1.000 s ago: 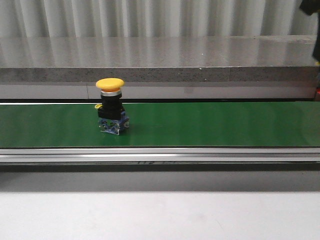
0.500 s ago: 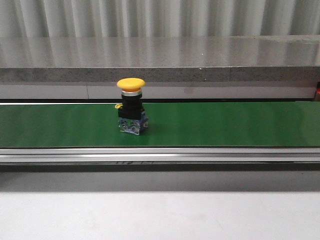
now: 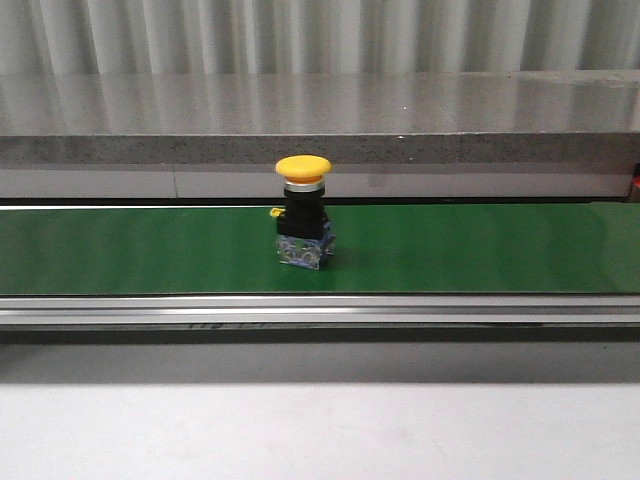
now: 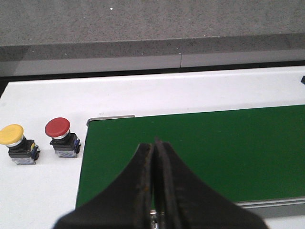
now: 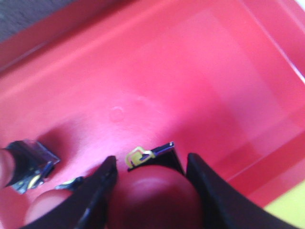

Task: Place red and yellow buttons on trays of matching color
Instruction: 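Carry the red button with the right gripper and release it in the red tray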

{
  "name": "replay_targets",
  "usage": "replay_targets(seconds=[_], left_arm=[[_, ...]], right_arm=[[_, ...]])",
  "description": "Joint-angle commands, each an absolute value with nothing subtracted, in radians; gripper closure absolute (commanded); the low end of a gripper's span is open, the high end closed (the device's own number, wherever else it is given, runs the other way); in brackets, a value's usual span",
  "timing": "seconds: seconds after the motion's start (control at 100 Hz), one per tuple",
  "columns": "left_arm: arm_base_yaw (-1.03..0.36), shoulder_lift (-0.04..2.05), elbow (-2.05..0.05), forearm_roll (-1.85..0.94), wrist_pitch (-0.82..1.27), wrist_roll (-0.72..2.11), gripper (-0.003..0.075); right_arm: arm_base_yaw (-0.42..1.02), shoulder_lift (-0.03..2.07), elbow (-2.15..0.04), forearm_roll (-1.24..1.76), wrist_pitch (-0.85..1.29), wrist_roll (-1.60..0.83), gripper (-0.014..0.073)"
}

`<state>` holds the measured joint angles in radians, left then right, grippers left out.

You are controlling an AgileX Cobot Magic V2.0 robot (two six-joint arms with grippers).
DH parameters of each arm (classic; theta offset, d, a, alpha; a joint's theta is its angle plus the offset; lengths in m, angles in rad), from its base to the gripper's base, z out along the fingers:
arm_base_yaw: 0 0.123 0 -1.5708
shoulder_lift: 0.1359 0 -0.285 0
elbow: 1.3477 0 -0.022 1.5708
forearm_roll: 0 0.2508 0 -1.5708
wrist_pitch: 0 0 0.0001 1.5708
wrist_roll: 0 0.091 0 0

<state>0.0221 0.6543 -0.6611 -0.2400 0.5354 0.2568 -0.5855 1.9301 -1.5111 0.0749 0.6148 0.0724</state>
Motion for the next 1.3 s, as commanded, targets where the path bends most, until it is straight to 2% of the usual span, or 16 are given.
replay_targets(seconds=[0.0, 0.32, 0.42, 0.56, 0.73, 0.8, 1.05, 1.29], left_arm=[[0.016, 0.653, -0.688, -0.251, 0.462, 0.255, 0.0740], [0.016, 0.653, -0.688, -0.251, 0.462, 0.255, 0.0740], [0.016, 0.653, -0.688, -0.251, 0.462, 0.255, 0.0740], [0.016, 0.653, -0.688, -0.251, 0.462, 0.255, 0.0740], [0.016, 0.653, -0.688, -0.251, 0.462, 0.255, 0.0740], [0.016, 0.653, -0.688, -0.251, 0.462, 0.255, 0.0740], [0.016, 0.653, -0.688, -0.251, 0.462, 0.255, 0.0740], [0.016, 0.653, -0.688, -0.251, 0.462, 0.255, 0.0740]], right_arm=[[-0.595, 1.899, -1.550, 0.071, 0.549, 0.072, 0.0531], [-0.596, 1.940, -1.550, 0.071, 0.547, 0.072, 0.0531], [-0.596, 1.951, -1.550, 0.071, 0.549, 0.072, 0.0494], [-0.596, 1.967, -1.550, 0.071, 0.563, 0.072, 0.0346], [-0.596, 1.961, -1.556, 0.071, 0.558, 0.072, 0.0084], [-0.596, 1.955, -1.580, 0.071, 0.566, 0.072, 0.0027], [-0.596, 1.879, -1.667, 0.071, 0.642, 0.072, 0.0020], [-0.573, 1.714, -1.650, 0.071, 0.651, 0.061, 0.0020]])
